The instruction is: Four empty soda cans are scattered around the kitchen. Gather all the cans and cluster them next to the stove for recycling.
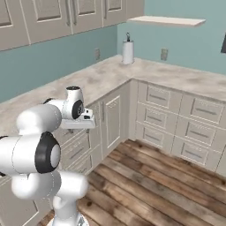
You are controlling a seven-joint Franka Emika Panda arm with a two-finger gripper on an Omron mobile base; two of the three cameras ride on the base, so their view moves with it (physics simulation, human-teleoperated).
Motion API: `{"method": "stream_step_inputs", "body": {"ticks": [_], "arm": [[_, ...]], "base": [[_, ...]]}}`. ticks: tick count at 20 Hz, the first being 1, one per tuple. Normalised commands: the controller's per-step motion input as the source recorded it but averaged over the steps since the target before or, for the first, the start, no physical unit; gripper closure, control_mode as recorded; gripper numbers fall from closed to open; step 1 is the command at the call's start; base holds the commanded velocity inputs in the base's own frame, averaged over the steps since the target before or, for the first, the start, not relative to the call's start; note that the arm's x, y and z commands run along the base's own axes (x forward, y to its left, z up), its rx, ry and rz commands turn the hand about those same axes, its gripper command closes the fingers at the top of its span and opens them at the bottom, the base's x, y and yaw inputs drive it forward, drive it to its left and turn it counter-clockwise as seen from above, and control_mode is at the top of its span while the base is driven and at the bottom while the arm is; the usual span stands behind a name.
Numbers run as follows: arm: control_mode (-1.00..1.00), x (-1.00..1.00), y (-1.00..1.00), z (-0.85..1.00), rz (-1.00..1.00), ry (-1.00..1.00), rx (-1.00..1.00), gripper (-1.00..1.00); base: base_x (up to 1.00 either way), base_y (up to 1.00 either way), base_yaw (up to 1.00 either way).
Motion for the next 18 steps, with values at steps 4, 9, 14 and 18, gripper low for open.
{"method": "stream_step_inputs", "body": {"ticks": [4, 9, 14, 18], "arm": [[1.00, 0.00, 0.00, 0.00, 0.00, 0.00, 0.00, -1.00], [1.00, 0.00, 0.00, 0.00, 0.00, 0.00, 0.00, -1.00], [1.00, 0.00, 0.00, 0.00, 0.00, 0.00, 0.00, -1.00], [1.00, 0.00, 0.00, 0.00, 0.00, 0.00, 0.00, -1.00]], "base": [[0.00, 0.00, -0.50], [0.00, 0.00, -0.50], [0.00, 0.00, -0.50], [0.00, 0.00, -0.50]]}}
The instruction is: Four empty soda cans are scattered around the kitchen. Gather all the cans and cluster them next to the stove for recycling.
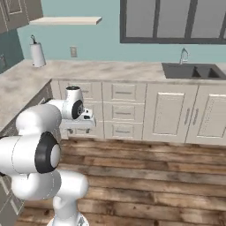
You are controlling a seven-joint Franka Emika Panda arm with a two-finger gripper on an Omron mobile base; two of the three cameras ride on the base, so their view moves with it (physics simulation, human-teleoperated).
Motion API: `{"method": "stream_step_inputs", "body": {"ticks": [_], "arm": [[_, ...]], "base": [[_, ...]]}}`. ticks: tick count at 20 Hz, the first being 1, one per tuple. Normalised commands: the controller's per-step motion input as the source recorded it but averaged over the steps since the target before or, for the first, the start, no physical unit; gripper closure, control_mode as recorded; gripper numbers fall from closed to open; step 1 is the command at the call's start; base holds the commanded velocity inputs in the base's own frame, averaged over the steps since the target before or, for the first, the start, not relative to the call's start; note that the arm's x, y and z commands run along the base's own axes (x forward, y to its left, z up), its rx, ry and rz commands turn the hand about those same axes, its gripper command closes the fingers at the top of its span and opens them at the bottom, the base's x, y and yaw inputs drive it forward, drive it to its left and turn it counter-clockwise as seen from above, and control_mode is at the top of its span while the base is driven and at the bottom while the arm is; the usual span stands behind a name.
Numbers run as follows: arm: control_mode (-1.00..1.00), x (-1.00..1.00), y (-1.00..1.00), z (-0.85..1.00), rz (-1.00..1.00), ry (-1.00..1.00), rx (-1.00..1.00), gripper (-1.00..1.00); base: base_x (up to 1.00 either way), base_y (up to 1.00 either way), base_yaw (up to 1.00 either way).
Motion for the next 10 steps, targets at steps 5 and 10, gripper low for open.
{"method": "stream_step_inputs", "body": {"ticks": [5, 10], "arm": [[1.00, 0.00, 0.00, 0.00, 0.00, 0.00, 0.00, -1.00], [1.00, 0.00, 0.00, 0.00, 0.00, 0.00, 0.00, -1.00]], "base": [[0.00, 0.00, -0.50], [0.00, 0.00, -0.50]]}}
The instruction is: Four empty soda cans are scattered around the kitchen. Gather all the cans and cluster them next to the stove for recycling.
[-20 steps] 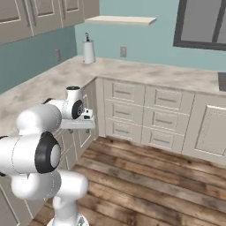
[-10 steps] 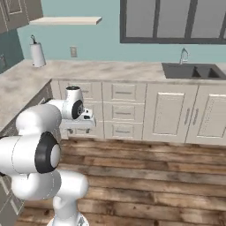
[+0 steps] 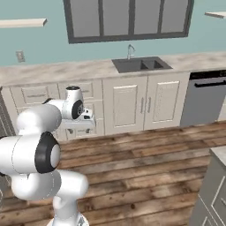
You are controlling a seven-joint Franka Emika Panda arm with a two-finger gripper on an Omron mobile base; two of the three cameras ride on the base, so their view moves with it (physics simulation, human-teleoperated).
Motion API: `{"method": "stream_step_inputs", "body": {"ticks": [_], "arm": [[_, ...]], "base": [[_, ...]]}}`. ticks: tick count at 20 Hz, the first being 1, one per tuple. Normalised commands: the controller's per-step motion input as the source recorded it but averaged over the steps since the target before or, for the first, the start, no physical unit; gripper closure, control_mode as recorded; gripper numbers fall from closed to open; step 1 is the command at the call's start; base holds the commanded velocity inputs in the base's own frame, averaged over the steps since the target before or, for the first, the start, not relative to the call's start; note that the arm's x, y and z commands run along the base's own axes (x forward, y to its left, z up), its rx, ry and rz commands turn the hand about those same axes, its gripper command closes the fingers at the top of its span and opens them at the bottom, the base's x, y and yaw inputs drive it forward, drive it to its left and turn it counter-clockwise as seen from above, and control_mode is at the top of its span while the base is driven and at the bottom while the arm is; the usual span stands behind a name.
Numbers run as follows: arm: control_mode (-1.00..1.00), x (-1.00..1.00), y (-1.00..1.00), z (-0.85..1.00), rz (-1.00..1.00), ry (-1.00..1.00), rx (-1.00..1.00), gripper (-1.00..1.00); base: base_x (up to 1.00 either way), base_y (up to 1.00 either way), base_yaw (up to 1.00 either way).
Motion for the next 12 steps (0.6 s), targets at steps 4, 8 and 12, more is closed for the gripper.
{"method": "stream_step_inputs", "body": {"ticks": [4, 8, 12], "arm": [[1.00, 0.00, 0.00, 0.00, 0.00, 0.00, 0.00, -1.00], [1.00, 0.00, 0.00, 0.00, 0.00, 0.00, 0.00, -1.00], [1.00, 0.00, 0.00, 0.00, 0.00, 0.00, 0.00, -1.00]], "base": [[0.00, 0.00, -0.50], [0.01, 0.00, -0.49], [0.54, 0.01, -0.23]]}}
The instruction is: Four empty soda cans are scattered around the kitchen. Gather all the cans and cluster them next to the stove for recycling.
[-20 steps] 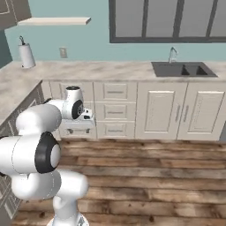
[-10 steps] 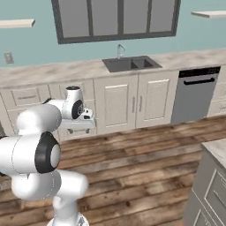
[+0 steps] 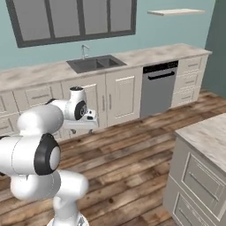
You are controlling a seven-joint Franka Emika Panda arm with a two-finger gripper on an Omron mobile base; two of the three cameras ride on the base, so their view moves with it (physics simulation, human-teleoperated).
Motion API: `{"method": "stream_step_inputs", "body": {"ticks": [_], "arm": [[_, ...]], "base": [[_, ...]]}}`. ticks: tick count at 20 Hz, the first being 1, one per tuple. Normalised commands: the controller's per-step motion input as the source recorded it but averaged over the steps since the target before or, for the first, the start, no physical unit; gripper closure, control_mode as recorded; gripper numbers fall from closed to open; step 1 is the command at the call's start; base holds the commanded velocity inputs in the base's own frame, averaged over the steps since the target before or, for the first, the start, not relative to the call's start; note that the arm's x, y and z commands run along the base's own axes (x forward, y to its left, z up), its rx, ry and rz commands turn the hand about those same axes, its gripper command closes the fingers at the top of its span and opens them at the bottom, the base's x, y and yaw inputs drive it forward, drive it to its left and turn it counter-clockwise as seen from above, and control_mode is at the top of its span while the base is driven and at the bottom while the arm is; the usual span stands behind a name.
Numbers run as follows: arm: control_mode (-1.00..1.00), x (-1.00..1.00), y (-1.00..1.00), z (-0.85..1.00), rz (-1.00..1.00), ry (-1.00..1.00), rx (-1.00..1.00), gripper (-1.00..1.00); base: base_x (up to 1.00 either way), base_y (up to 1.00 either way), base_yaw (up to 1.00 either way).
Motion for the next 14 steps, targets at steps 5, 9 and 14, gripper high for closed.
{"method": "stream_step_inputs", "body": {"ticks": [5, 9, 14], "arm": [[1.00, 0.00, 0.00, 0.00, 0.00, 0.00, 0.00, -1.00], [1.00, 0.00, 0.00, 0.00, 0.00, 0.00, 0.00, -1.00], [1.00, 0.00, 0.00, 0.00, 0.00, 0.00, 0.00, -1.00]], "base": [[0.50, 0.27, -0.30], [0.54, 0.37, -0.31], [0.48, 0.36, -0.33]]}}
